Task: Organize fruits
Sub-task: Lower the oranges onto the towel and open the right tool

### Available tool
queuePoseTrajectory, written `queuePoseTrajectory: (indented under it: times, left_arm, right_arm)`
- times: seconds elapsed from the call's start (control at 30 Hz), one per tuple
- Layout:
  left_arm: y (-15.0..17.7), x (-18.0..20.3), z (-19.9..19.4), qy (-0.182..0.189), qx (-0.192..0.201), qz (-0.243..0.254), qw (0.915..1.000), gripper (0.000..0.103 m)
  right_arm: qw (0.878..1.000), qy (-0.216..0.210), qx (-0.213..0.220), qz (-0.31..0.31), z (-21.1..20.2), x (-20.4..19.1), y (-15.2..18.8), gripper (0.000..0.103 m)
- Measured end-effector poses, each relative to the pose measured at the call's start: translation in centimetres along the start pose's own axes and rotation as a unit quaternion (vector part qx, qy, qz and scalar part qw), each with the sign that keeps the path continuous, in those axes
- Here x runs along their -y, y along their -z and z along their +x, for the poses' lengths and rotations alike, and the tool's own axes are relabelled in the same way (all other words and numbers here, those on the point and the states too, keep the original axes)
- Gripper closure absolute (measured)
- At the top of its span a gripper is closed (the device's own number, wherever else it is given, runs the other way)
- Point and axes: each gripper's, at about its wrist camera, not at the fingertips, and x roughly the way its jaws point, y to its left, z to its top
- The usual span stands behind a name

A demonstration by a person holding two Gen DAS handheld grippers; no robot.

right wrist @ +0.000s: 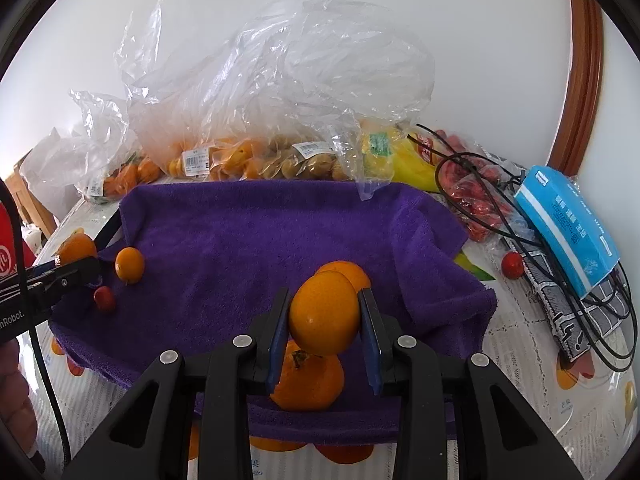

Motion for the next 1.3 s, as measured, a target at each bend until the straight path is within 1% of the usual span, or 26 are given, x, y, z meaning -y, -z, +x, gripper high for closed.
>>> queuePoseTrajectory:
  times: [0.27, 0.43, 0.77, 0.87, 0.97, 1.1, 1.2, 1.3]
  left_arm:
    - [0.2, 0.3, 0.3, -0.001, -0.008, 0.005, 1.0000, 0.061]
    - [0.4, 0.7, 0.7, 0.005, -0.019, 0.009, 0.9998, 0.061]
    - [0.7, 1.2, 0.9, 0.001, -0.026, 0.017, 0.9995, 0.061]
    - [0.8, 1.3, 1.0, 0.003, -0.031, 0.017, 0.9994, 0.061]
    - [0.9, 1.5, 1.0, 0.002, -0.029, 0.022, 0.9993, 0.061]
    - [1.1, 1.6, 1.4, 0.004, -0.038, 0.022, 0.9990, 0.061]
    - [1.2, 1.8, 1.3, 0.004, -0.039, 0.028, 0.9988, 0.061]
    - [1.3, 1.9, 1.4, 0.009, -0.042, 0.024, 0.9988, 0.061]
  right_arm:
    - [1.000, 0.001, 0.002, -0.001, -0.1, 0.0, 0.0, 0.070]
    - [1.000, 0.000, 0.000, 0.000, -0.1, 0.1, 0.0, 0.070]
    - [1.000, -0.003, 0.012, -0.010, -0.5, -0.4, 0.0, 0.070]
    - [1.000, -0.002, 0.015, -0.007, -0.7, -0.3, 0.0, 0.068]
    - [1.000, -0.003, 0.021, -0.001, -0.8, -0.2, 0.0, 0.063]
    - [1.000, 0.001, 0.019, 0.001, -0.7, -0.1, 0.0, 0.062]
    - [1.000, 0.000, 0.019, 0.002, -0.7, -0.1, 0.0, 0.061]
    - [1.000, 0.002, 0.017, -0.002, -0.6, -0.2, 0.0, 0.060]
